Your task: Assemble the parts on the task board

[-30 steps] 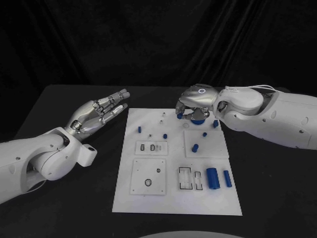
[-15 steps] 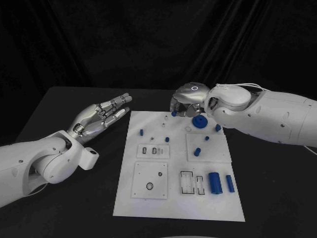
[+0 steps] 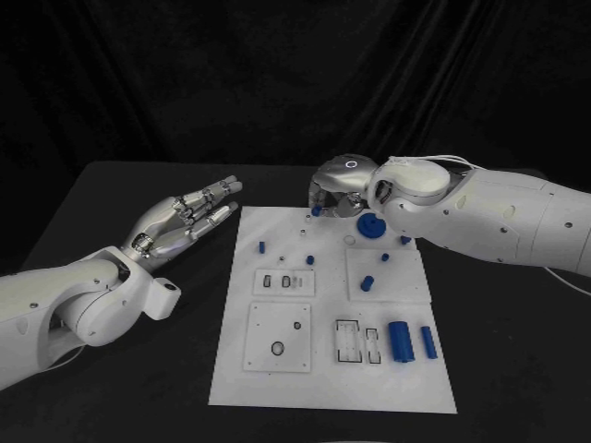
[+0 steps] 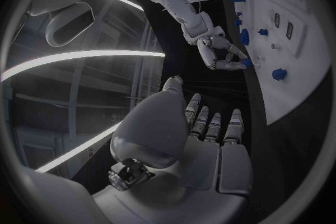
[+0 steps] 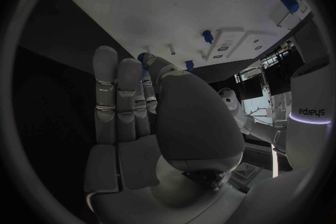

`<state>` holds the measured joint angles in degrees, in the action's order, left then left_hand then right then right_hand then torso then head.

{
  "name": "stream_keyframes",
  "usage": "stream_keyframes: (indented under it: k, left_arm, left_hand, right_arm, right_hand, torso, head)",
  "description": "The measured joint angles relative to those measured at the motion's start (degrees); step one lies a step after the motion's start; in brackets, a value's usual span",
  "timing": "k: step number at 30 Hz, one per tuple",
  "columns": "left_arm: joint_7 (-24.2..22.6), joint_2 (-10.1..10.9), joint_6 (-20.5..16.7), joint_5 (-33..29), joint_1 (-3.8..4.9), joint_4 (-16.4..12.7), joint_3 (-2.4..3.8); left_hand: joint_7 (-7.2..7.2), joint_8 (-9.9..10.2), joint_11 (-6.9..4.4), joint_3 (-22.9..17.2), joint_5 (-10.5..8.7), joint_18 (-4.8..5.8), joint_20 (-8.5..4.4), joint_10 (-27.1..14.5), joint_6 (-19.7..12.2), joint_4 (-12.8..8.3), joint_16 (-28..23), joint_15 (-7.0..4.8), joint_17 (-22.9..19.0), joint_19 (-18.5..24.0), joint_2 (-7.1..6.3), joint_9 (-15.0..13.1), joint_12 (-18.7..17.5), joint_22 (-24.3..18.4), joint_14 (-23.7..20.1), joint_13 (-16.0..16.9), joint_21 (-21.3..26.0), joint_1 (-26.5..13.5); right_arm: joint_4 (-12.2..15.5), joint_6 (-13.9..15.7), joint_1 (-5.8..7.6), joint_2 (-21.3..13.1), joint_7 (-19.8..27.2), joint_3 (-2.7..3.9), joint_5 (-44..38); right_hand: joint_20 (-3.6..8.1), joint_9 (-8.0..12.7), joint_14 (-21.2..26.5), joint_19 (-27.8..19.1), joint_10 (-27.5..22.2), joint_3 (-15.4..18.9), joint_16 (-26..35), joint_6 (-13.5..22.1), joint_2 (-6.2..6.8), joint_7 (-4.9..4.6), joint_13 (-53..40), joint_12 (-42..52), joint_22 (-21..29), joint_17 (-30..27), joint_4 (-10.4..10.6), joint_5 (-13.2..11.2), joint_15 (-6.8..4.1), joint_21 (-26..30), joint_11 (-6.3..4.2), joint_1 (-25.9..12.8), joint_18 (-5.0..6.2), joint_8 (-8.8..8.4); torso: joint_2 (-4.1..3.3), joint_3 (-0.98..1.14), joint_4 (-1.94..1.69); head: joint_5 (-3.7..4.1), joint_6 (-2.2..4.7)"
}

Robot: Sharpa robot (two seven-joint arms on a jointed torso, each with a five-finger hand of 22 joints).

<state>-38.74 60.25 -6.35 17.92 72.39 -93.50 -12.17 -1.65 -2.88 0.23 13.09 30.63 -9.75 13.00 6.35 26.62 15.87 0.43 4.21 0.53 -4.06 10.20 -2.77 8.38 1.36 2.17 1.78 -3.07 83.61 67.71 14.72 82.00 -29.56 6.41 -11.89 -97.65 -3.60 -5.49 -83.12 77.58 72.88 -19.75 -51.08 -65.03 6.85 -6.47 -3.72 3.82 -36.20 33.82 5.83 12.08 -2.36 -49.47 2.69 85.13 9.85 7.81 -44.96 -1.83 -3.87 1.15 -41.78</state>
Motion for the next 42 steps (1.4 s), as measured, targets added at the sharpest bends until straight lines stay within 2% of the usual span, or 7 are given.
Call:
stream_keyframes:
  k: [10,33,35,42]
  left_arm:
    - [0.0,-0.2,0.1,0.0,0.0,0.0,0.0]
    - [0.0,-0.3,0.3,0.0,0.0,0.2,0.0]
    - [0.0,-0.4,0.3,0.0,0.0,0.3,0.0]
    - [0.0,-0.5,0.5,0.0,0.0,0.3,0.0]
  left_hand:
    - [0.0,0.0,0.0,-0.2,0.28,0.0,0.21,0.0,0.0,-0.2,0.0,0.0,0.0,-0.2,0.26,0.0,0.0,0.0,0.0,0.0,0.0,0.3]
    - [0.0,0.0,0.0,-0.2,0.28,-0.01,0.21,0.0,0.0,-0.2,0.0,0.21,0.0,-0.2,0.26,0.0,0.0,0.0,0.2,0.0,0.0,0.3]
    - [0.0,0.0,0.0,-0.2,0.5,0.0,0.21,0.0,0.0,-0.2,0.0,0.21,0.0,-0.2,0.26,0.0,0.0,0.0,0.2,0.0,0.0,0.3]
    - [0.0,0.0,0.0,-0.2,0.5,0.0,0.2,0.0,0.0,-0.2,0.0,0.21,0.1,-0.2,0.26,0.0,0.0,0.0,0.2,0.0,0.0,0.3]
  right_arm:
    - [-1.0,0.1,-0.73,0.7,-0.4,-0.01,0.2]
    - [-1.8,0.9,-0.85,1.9,-0.5,0.0,0.3]
    - [-1.9,0.9,-0.85,2.1,-0.5,0.0,0.3]
    - [-2.4,0.8,-0.98,2.7,-0.6,0.02,0.3]
  right_hand:
    - [-0.09,0.0,0.2,-0.1,-0.2,-0.2,-0.4,0.0,0.02,0.0,0.0,0.0,-1.5,0.7,-0.2,-0.2,0.17,-1.1,0.2,0.0,0.0,-0.24]
    - [-0.1,0.0,0.4,-0.9,-0.7,-0.6,-0.4,0.2,0.05,-0.1,0.0,0.0,-2.1,0.4,-0.2,-0.2,0.42,-1.5,0.72,0.0,0.0,-0.95]
    - [-0.3,-0.9,0.4,-1.1,-0.9,-0.7,-0.4,0.4,0.11,-0.29,0.0,0.0,-2.3,0.4,-0.3,0.0,0.43,-1.6,0.68,0.1,0.0,-0.99]
    - [-0.3,-1.2,0.6,-1.1,-1.0,-0.7,-0.4,0.6,0.11,-0.3,0.0,0.0,-2.5,0.4,-0.3,0.1,0.62,-1.8,0.6,0.1,0.0,-1.11]
  torso:
    - [0.02,0.01,-0.01]
    - [0.01,-0.03,0.01]
    - [-0.02,-0.03,0.01]
    - [-0.05,-0.02,0.01]
  head:
    - [0.0,-0.15]
    - [0.07,-0.19]
    - [0.1,-0.25]
    - [0.21,-0.31]
